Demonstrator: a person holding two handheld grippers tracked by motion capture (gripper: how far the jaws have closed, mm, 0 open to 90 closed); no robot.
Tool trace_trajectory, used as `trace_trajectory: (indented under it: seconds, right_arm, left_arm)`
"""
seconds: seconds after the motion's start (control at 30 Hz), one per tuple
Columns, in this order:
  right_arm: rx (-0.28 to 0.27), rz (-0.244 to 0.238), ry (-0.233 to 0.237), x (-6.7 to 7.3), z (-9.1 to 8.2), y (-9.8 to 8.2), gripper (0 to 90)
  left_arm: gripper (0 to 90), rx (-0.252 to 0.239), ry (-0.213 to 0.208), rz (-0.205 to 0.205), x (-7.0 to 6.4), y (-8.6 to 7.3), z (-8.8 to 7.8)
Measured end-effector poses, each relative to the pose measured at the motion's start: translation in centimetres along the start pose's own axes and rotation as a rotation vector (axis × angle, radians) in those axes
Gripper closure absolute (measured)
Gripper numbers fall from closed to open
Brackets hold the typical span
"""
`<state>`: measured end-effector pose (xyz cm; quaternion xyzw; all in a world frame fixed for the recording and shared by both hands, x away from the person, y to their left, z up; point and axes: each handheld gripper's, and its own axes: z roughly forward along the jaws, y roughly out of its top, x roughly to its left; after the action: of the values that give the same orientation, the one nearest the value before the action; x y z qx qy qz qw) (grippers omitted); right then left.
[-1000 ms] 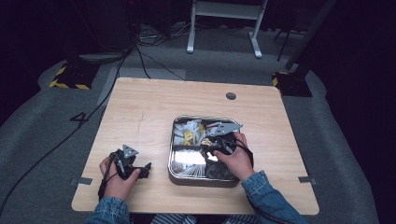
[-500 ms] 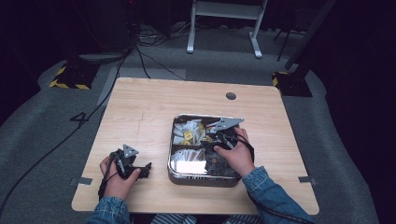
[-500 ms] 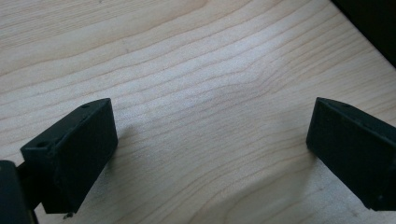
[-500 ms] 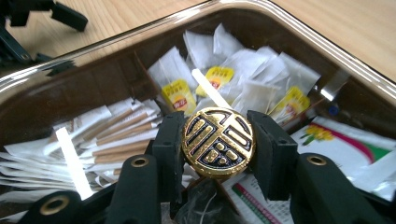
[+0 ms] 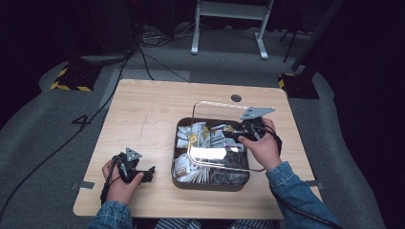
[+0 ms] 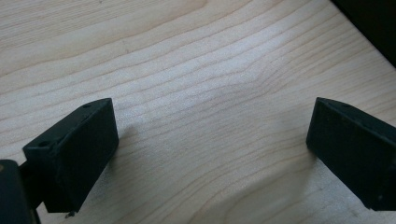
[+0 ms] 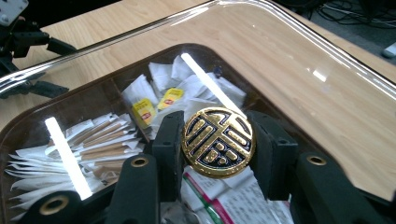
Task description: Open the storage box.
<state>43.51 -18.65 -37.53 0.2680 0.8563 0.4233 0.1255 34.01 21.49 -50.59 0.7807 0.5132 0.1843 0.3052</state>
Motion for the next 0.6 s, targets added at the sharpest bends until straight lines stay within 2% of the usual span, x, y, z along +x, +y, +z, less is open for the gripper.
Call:
trace_trajectory:
  seconds: [0.17, 0.33, 0.37, 0.6]
  right_arm:
    - [-0.006, 0.004, -0.01, -1.2, -1.6, 0.1, 58.9]
    - [-0.006, 0.001, -0.05, -3.0, -3.8, -0.3, 58.9]
    - [-0.006, 0.001, -0.05, -3.0, -3.8, -0.3, 58.9]
    - [0.011, 0.018, -0.082, -5.7, -6.7, -1.9, 58.9]
  left_arm:
    - [2.6, 0.0, 0.0, 0.0, 0.0, 0.0, 0.0]
    - [2.6, 0.0, 0.0, 0.0, 0.0, 0.0, 0.0]
    - [2.6, 0.0, 0.0, 0.0, 0.0, 0.0, 0.0]
    - [2.6, 0.0, 0.0, 0.0, 0.0, 0.0, 0.0]
